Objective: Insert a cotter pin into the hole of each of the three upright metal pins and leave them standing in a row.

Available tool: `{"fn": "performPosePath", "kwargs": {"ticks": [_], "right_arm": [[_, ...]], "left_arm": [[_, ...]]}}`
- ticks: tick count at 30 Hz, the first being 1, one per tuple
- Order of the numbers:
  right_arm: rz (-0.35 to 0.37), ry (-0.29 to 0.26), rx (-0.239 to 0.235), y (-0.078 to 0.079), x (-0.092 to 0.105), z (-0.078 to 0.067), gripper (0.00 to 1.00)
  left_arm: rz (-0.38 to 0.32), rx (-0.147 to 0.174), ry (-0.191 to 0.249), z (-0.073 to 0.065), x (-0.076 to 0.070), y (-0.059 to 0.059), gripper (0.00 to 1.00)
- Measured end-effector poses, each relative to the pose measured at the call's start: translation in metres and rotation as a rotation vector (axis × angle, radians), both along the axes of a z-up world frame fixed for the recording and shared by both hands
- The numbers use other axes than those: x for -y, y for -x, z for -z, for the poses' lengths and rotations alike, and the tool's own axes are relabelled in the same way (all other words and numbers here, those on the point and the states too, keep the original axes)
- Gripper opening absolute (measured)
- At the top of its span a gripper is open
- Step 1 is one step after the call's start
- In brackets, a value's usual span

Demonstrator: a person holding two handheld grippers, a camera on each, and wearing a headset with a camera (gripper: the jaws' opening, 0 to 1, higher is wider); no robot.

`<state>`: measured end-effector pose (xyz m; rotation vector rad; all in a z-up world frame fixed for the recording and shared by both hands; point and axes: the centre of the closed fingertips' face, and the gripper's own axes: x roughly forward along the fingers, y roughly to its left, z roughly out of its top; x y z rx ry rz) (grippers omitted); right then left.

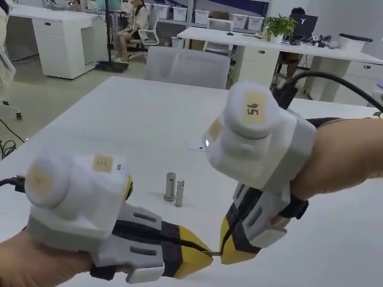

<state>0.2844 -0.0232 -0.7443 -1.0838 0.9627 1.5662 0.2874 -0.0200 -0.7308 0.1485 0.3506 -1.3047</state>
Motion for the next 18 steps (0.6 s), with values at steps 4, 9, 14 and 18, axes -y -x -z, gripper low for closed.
{"fn": "performPosePath", "kwargs": {"ticks": [4,9,14,18], "right_arm": [[0.001,0.004,0.005,-0.0002,0.0001,0.0002,0.03],[0.009,-0.005,0.007,-0.0018,-0.0010,-0.0006,0.03],[0.014,-0.009,0.011,-0.0029,-0.0018,-0.0012,0.03],[0.014,-0.007,0.013,-0.0027,-0.0015,-0.0017,0.03]], "left_arm": [[-0.003,0.002,0.000,0.0009,-0.0001,-0.0004,0.00],[-0.010,0.015,0.009,-0.0004,-0.0012,-0.0025,0.01],[-0.011,0.023,0.019,-0.0019,0.0004,-0.0027,0.10],[-0.021,0.024,0.025,-0.0026,-0.0006,-0.0043,0.16]]}}
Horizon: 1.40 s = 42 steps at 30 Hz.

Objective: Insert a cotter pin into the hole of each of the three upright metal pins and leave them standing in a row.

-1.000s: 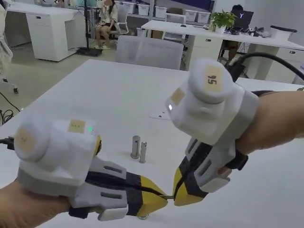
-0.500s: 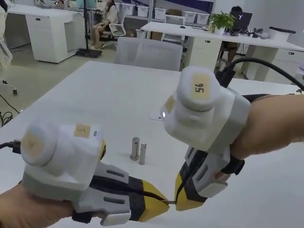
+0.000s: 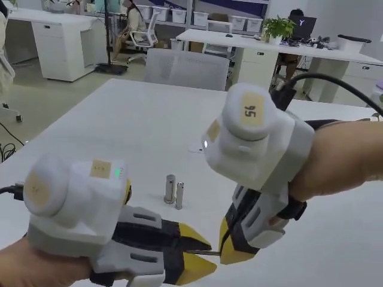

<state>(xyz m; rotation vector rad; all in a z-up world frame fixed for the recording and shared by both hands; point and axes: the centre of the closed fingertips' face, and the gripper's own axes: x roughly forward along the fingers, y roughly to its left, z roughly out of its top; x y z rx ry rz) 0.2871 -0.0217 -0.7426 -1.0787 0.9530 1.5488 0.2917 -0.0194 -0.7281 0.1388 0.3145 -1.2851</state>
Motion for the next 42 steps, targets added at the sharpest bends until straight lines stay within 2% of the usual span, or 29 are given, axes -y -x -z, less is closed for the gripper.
{"fn": "performPosePath", "kwargs": {"ticks": [4,6,12,17,24,34,40,42], "right_arm": [[0.001,0.003,0.001,0.000,0.000,0.000,0.03],[0.004,0.007,0.002,0.000,0.001,0.000,0.03],[0.017,0.031,0.018,-0.005,0.007,0.003,0.03],[0.031,0.034,0.023,-0.008,0.011,0.004,0.03],[0.058,0.041,0.029,-0.016,0.015,0.007,0.03],[0.116,0.039,0.019,-0.025,0.020,0.014,0.03],[0.150,0.049,0.018,-0.033,0.023,0.023,0.03],[0.162,0.049,0.009,-0.034,0.023,0.026,0.03]], "left_arm": [[-0.017,0.012,-0.001,-0.001,-0.003,-0.003,0.21],[-0.033,0.023,-0.004,-0.001,-0.007,-0.007,0.22],[-0.088,0.028,0.005,0.002,-0.021,-0.018,0.29],[-0.139,0.015,-0.005,0.017,-0.034,-0.030,0.31],[-0.183,-0.005,-0.015,0.044,-0.042,-0.044,0.29],[-0.188,-0.056,-0.014,0.072,-0.044,-0.055,0.28],[-0.175,-0.080,-0.030,0.089,-0.041,-0.055,0.27],[-0.174,-0.080,-0.034,0.092,-0.040,-0.054,0.26]]}}
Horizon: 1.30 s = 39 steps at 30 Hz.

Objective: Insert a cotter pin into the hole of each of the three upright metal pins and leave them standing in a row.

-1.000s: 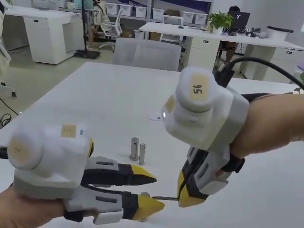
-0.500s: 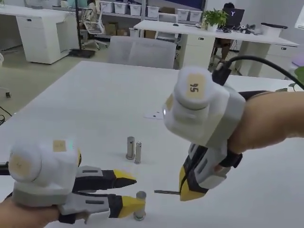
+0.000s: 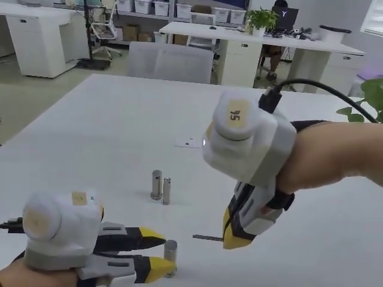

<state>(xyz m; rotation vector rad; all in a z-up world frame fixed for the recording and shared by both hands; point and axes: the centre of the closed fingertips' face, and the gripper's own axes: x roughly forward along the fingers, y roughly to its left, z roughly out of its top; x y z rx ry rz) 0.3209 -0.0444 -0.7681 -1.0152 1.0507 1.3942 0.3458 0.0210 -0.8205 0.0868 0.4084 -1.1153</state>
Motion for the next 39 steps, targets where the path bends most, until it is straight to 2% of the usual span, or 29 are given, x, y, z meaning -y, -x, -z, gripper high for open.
{"fn": "performPosePath", "kwargs": {"ticks": [10,15,30,39], "right_arm": [[0.034,0.021,-0.004,-0.006,0.004,0.018,0.03],[0.054,0.026,-0.006,-0.009,0.006,0.026,0.03],[0.081,0.013,-0.024,-0.012,-0.005,0.043,0.03],[0.092,0.015,-0.032,-0.014,-0.009,0.051,0.03]], "left_arm": [[-0.008,0.009,0.027,0.004,0.002,-0.005,0.19],[0.011,0.011,0.025,0.008,0.006,-0.003,0.18],[0.023,0.032,0.012,0.014,0.010,-0.006,0.13],[0.028,0.038,0.014,0.015,0.010,-0.006,0.12]]}}
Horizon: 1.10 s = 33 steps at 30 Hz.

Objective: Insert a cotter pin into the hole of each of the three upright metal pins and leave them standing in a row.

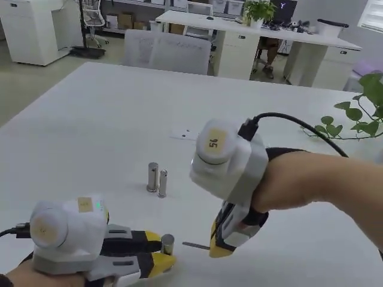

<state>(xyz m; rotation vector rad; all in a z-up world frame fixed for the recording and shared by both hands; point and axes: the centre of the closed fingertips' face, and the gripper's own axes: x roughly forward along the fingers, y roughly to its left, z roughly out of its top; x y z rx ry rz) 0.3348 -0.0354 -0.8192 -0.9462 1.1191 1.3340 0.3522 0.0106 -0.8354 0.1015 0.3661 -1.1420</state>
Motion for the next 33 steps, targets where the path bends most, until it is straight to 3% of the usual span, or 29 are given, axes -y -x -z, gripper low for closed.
{"fn": "performPosePath", "kwargs": {"ticks": [33], "right_arm": [[-0.010,0.016,-0.007,-0.003,-0.011,0.007,0.03]], "left_arm": [[-0.001,0.008,-0.008,0.000,0.000,-0.001,0.12]]}}
